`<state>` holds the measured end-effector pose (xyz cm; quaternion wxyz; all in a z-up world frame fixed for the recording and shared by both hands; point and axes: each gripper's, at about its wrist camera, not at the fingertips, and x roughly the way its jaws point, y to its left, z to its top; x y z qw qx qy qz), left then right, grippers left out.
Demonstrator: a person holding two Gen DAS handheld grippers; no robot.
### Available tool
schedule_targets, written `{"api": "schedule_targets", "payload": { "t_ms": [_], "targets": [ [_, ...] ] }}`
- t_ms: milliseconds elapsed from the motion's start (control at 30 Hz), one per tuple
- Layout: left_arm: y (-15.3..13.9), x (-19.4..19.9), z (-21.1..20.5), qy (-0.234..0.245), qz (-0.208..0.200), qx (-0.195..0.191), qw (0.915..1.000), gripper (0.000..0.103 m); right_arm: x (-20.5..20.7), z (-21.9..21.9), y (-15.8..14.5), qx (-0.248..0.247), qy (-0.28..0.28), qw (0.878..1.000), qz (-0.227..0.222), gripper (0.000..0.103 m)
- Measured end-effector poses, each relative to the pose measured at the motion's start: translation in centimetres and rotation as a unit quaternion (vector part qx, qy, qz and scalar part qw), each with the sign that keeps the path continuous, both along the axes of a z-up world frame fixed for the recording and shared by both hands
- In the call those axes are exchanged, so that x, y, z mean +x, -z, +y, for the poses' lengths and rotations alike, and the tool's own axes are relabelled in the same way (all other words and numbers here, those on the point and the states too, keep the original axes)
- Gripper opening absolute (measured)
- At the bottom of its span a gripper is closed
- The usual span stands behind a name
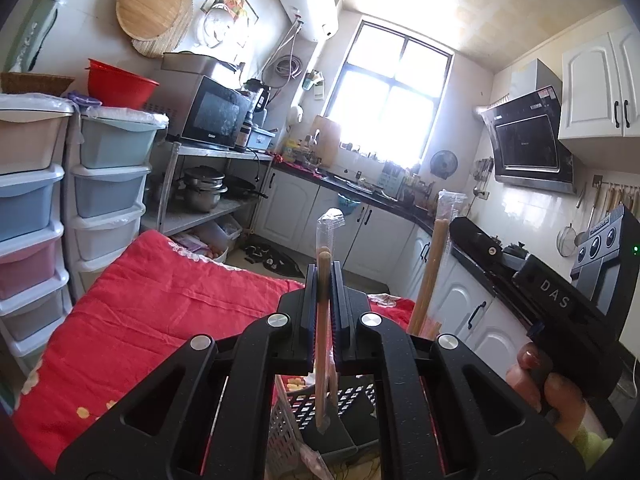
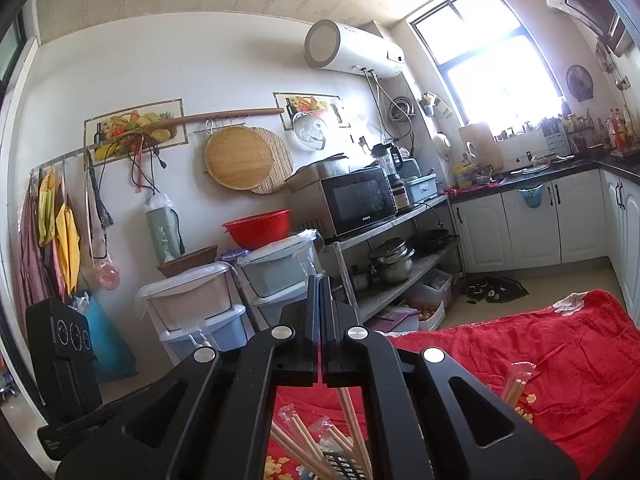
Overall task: Organize utensils
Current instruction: 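Lower the chopsticks into the caddy slots and open both grippers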
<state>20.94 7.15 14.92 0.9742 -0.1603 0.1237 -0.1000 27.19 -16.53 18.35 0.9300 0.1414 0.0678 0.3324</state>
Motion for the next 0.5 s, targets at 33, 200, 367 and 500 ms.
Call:
{"api": "schedule_targets", "payload": {
  "t_ms": [33, 200, 367, 500],
  "targets": [
    [0.1, 0.0, 0.0, 0.001, 0.001, 0.000, 1.0000, 0.003, 0.0, 0.1, 0.2, -0.001, -0.001, 1.000, 0.001, 0.001],
    [0.8, 0.4, -0.3, 0.004, 0.011, 0.000, 0.9999, 0.003, 0.3, 0.4, 1.3, -0.008, 0.005, 1.000, 0.006, 0.001],
    [1.6, 0.8, -0.6, 0.005, 0.024, 0.002, 0.9997, 0.003, 0.7, 0.4, 2.7, -0.014, 0.014, 1.000, 0.024, 0.001],
    [2.1, 0.9, -0.6, 0.009, 0.033, 0.001, 0.9994, 0.006, 0.8, 0.0, 3.7, -0.020, 0.017, 0.999, 0.041, 0.001]
  ]
}}
